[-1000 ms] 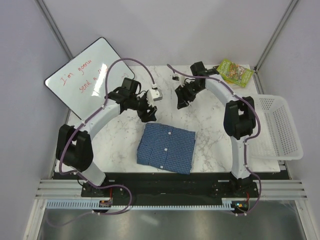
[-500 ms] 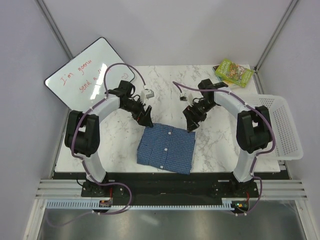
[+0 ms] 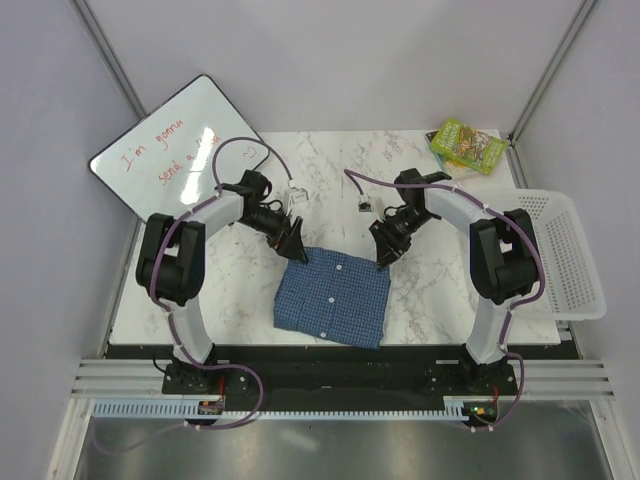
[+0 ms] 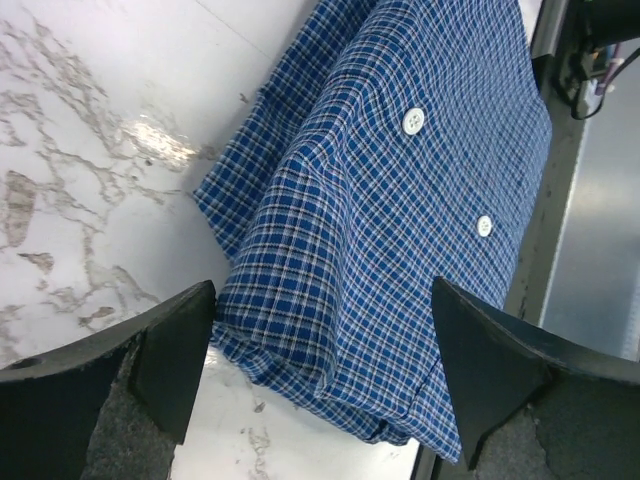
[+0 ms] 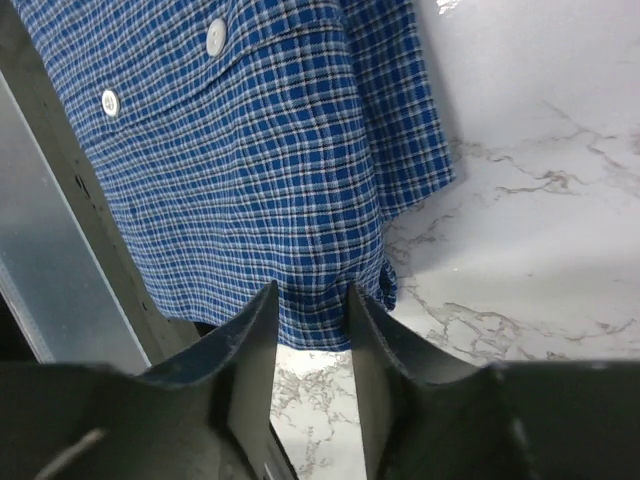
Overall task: Fold and stack the long sleeve shirts
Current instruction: Fold the shirt
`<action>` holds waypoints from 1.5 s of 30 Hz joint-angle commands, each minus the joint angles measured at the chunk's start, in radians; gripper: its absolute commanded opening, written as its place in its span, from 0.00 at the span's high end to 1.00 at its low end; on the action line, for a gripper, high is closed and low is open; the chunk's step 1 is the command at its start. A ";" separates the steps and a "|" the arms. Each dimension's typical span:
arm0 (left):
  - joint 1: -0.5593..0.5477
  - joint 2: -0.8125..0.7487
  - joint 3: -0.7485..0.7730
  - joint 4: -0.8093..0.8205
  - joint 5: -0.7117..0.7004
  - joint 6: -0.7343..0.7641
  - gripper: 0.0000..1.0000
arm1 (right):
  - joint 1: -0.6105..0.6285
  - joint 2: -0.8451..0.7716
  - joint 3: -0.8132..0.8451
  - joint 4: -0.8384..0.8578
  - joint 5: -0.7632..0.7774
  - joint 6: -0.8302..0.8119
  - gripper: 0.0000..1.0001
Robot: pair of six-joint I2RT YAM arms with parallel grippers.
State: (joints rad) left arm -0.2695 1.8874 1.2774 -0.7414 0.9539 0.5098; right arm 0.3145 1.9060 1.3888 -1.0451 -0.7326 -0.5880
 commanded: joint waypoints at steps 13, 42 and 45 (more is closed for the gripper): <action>0.053 0.085 0.042 -0.029 0.068 -0.134 0.98 | 0.006 0.027 0.118 -0.050 0.103 0.013 1.00; 0.145 -0.587 -0.553 0.253 -0.270 -0.863 0.01 | -0.138 -0.372 -0.414 0.318 -0.025 0.580 0.15; 0.102 -0.564 -0.587 0.277 -0.264 -0.875 0.03 | -0.137 -0.358 -0.457 0.352 -0.045 0.586 0.16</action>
State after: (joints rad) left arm -0.1268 1.2964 0.7410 -0.5144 0.7086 -0.2462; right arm 0.1787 1.5291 0.9916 -0.7769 -0.7136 -0.0704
